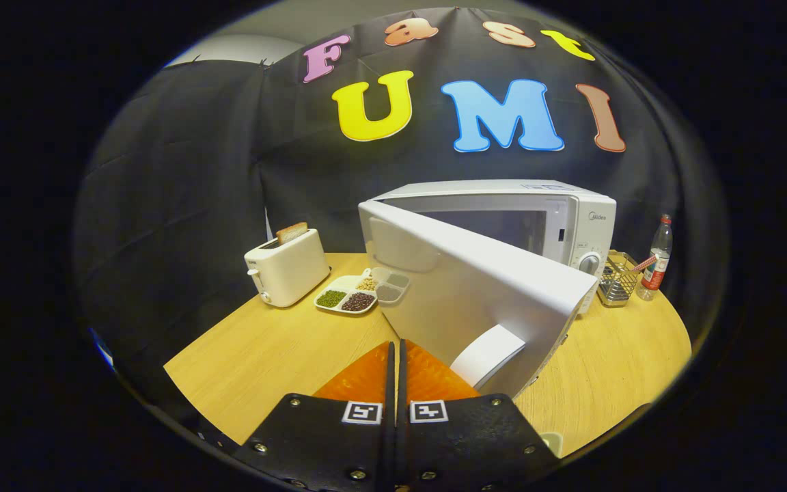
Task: Open the microwave, put the food inside, and close the microwave door.
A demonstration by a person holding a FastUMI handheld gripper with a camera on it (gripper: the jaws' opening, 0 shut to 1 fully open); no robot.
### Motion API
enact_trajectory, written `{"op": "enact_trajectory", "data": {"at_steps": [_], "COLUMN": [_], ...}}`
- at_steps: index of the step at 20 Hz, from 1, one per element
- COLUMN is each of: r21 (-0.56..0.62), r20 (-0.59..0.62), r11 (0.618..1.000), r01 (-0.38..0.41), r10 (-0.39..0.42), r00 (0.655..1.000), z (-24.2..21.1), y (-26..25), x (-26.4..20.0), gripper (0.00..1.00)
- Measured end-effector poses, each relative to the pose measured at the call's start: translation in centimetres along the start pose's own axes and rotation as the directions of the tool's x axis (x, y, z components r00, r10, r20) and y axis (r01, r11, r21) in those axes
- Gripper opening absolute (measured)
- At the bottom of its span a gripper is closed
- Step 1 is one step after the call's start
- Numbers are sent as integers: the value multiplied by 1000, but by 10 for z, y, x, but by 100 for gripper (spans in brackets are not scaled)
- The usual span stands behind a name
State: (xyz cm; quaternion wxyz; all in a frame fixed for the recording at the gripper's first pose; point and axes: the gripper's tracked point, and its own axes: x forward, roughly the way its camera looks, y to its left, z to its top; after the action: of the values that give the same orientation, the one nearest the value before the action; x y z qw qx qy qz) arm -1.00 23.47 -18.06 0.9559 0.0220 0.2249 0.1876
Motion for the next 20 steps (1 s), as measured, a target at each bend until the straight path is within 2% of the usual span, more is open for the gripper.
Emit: {"op": "enact_trajectory", "data": {"at_steps": [10,20], "r21": [43,44], "r20": [13,23], "r11": [994,981], "r01": [101,187], "r10": [-102,-188], "r00": [995,982], "z": [18,40], "y": [-76,-137], "x": [21,63], "gripper": [1,1]}}
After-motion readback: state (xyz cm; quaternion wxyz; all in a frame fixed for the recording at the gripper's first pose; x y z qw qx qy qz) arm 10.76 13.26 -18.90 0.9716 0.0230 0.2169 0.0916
